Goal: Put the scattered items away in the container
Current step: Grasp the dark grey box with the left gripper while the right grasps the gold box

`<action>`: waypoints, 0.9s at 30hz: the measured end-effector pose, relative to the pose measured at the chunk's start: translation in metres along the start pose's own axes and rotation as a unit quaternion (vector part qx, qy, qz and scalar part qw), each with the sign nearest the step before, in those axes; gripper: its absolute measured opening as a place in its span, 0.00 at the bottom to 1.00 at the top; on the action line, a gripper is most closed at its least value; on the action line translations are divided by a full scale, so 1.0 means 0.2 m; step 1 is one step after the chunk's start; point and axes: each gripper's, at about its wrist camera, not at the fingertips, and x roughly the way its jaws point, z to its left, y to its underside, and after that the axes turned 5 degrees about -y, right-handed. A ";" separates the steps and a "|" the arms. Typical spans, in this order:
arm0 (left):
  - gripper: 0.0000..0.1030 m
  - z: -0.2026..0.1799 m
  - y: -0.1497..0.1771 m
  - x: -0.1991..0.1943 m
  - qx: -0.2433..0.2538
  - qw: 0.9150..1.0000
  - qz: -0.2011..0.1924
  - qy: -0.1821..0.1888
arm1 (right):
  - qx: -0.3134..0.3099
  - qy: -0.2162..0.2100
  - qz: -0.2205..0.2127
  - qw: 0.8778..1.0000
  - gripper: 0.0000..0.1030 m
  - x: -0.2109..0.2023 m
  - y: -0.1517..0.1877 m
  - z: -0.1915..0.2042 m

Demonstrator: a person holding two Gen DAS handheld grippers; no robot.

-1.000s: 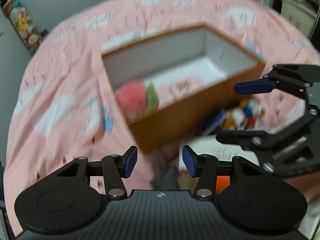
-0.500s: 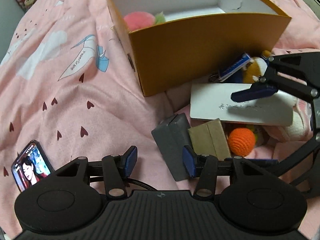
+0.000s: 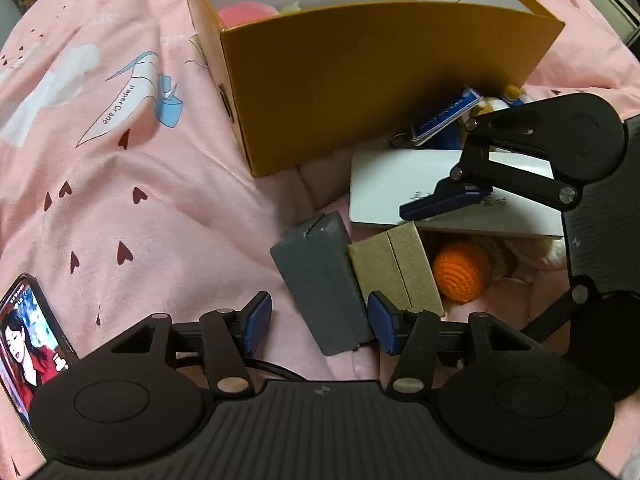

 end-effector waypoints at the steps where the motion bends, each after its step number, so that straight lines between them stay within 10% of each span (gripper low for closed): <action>1: 0.60 0.01 0.00 0.00 -0.003 1.000 -0.001 0.002 | -0.001 0.001 0.003 1.000 0.69 0.01 0.00 0.00; 27: 0.61 0.07 0.00 0.06 -0.034 0.999 -0.013 0.032 | 0.000 -0.007 -0.017 1.000 0.62 -0.13 0.07 0.01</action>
